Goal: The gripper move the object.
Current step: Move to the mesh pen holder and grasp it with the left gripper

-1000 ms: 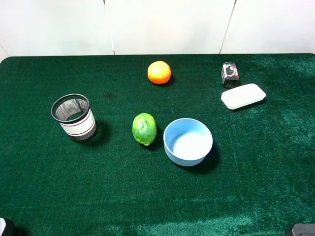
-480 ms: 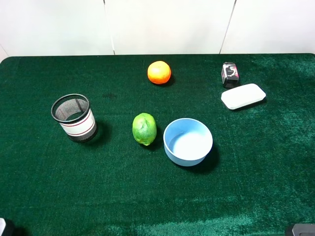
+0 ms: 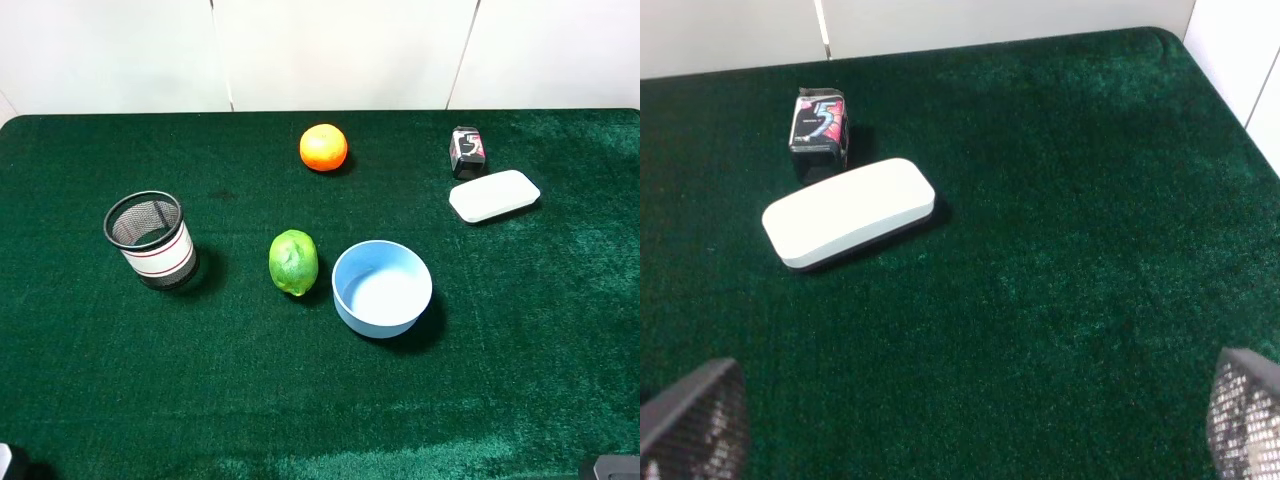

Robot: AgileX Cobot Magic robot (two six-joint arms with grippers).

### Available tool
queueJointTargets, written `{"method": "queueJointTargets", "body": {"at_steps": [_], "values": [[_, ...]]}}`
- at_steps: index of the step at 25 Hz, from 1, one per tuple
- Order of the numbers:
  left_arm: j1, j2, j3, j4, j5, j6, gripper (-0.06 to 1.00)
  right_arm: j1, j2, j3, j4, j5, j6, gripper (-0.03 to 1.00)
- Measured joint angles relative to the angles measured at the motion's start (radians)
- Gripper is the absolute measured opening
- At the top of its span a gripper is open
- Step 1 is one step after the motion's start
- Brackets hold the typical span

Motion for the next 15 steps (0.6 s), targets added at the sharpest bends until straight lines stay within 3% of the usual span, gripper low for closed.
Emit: {"method": "queueJointTargets", "body": {"at_steps": [15], "values": [[0.0, 0.436, -0.22, -0.015, 0.049, 0.104, 0.99, 0.0, 0.0, 0.0, 0.0, 0.0, 0.0, 0.69]]}}
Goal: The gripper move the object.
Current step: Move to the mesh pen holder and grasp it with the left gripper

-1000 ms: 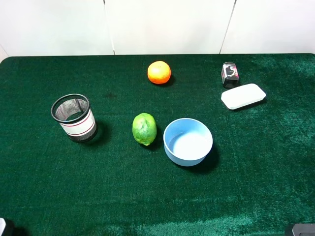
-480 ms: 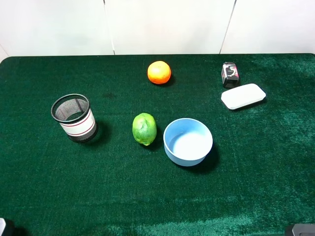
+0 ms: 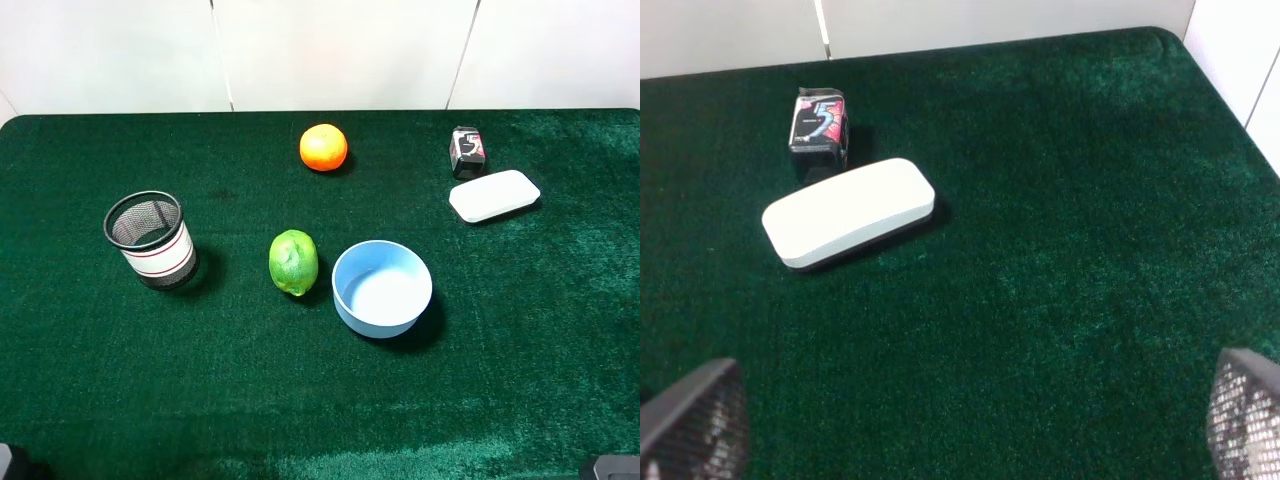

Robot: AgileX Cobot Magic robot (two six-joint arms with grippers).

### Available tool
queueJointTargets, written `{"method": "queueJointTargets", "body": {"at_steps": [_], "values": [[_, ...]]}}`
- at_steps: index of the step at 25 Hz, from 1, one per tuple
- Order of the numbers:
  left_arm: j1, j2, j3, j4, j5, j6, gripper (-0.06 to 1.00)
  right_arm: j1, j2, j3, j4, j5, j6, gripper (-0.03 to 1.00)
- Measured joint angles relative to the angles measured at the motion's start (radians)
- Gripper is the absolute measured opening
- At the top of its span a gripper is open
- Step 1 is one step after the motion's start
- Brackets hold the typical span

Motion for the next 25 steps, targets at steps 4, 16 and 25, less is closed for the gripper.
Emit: {"method": "queueJointTargets", "body": {"at_steps": [4, 16, 25], "values": [[0.0, 0.113, -0.041, -0.015, 0.0, 0.024, 0.99, 0.0, 0.0, 0.0, 0.0, 0.0, 0.0, 0.69], [-0.077, 0.381, -0.057, -0.048, -0.068, 0.032, 0.99, 0.0, 0.0, 0.0, 0.0, 0.0, 0.0, 0.69], [-0.167, 0.553, -0.057, -0.06, -0.158, 0.032, 0.99, 0.0, 0.0, 0.0, 0.0, 0.0, 0.0, 0.69]]}}
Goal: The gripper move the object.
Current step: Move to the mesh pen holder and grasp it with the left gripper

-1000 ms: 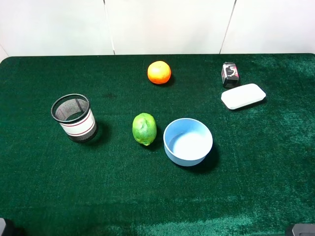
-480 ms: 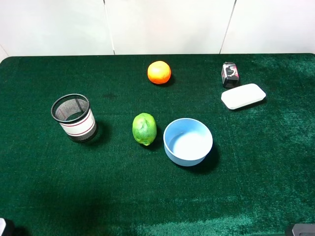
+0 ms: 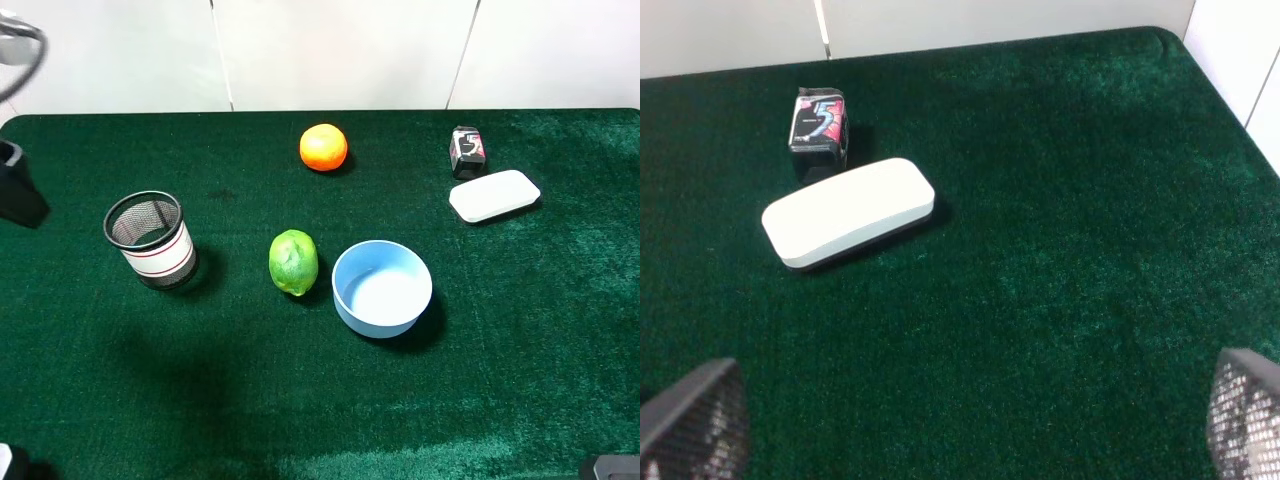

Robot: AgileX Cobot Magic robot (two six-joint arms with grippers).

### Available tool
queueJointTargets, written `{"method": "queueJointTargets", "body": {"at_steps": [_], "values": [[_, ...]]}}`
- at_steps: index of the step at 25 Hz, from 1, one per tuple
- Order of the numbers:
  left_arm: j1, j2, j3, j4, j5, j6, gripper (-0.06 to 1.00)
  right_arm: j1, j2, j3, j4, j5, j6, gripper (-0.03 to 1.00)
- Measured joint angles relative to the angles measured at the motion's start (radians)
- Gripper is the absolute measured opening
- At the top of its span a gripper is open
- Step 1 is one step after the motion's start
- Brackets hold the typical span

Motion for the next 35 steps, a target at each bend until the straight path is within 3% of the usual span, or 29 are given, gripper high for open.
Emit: {"method": "queueJointTargets", "body": {"at_steps": [21, 35], "values": [[-0.253, 0.333, -0.059, -0.013, -0.215, 0.0, 0.99, 0.0, 0.0, 0.0, 0.0, 0.0, 0.0, 0.69], [-0.282, 0.529, -0.059, -0.037, -0.328, 0.043, 0.99, 0.0, 0.0, 0.0, 0.0, 0.0, 0.0, 0.69]]}}
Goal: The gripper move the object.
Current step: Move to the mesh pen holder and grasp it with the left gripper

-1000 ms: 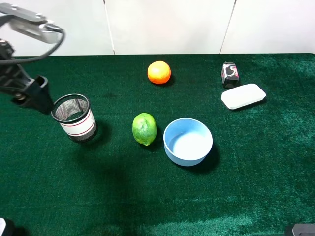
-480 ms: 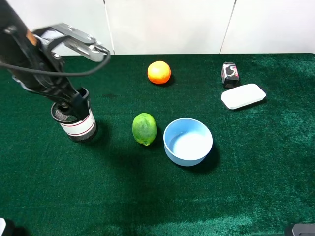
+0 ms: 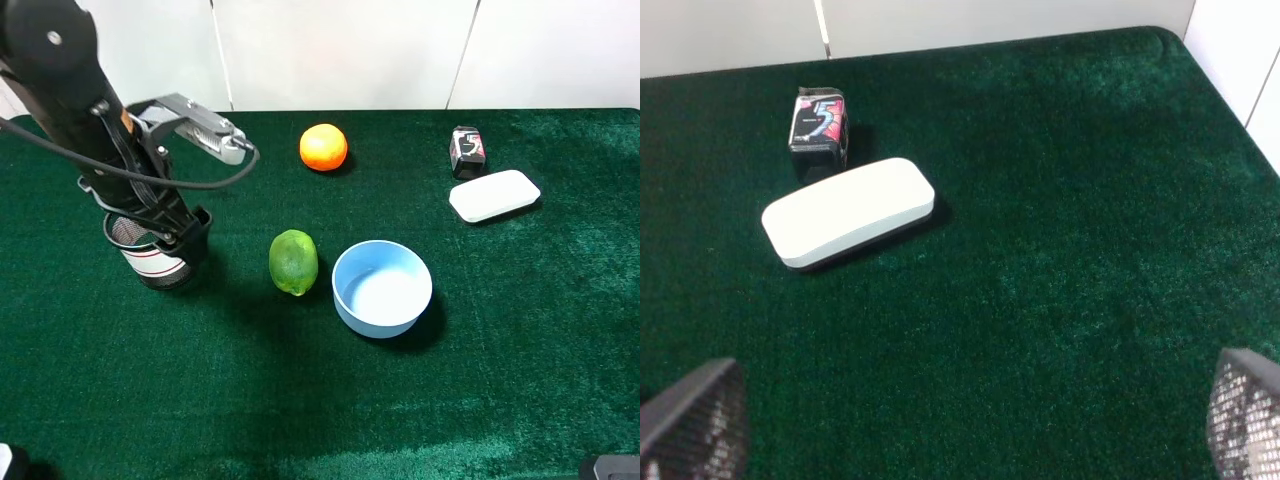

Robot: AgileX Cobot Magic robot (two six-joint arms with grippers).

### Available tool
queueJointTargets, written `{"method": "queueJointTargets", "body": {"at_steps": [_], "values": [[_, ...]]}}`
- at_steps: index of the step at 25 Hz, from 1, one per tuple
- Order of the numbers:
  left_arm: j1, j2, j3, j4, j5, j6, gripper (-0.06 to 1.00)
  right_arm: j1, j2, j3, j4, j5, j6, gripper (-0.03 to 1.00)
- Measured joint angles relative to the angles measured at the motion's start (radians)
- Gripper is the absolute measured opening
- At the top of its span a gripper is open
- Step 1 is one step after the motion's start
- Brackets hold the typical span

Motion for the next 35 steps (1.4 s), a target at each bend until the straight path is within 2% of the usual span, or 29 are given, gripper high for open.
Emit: {"method": "queueJointTargets", "body": {"at_steps": [8, 23, 30, 35], "values": [[0.0, 0.085, -0.001, -0.002, -0.039, 0.005, 0.99, 0.0, 0.0, 0.0, 0.0, 0.0, 0.0, 0.69], [0.0, 0.158, -0.001, -0.003, -0.064, 0.008, 0.91, 0.0, 0.0, 0.0, 0.0, 0.0, 0.0, 0.69], [0.0, 0.163, -0.001, -0.003, -0.077, 0.008, 0.74, 0.0, 0.0, 0.0, 0.0, 0.0, 0.0, 0.69], [0.0, 0.163, -0.001, -0.003, -0.082, 0.009, 0.47, 0.0, 0.0, 0.0, 0.0, 0.0, 0.0, 0.69]]}}
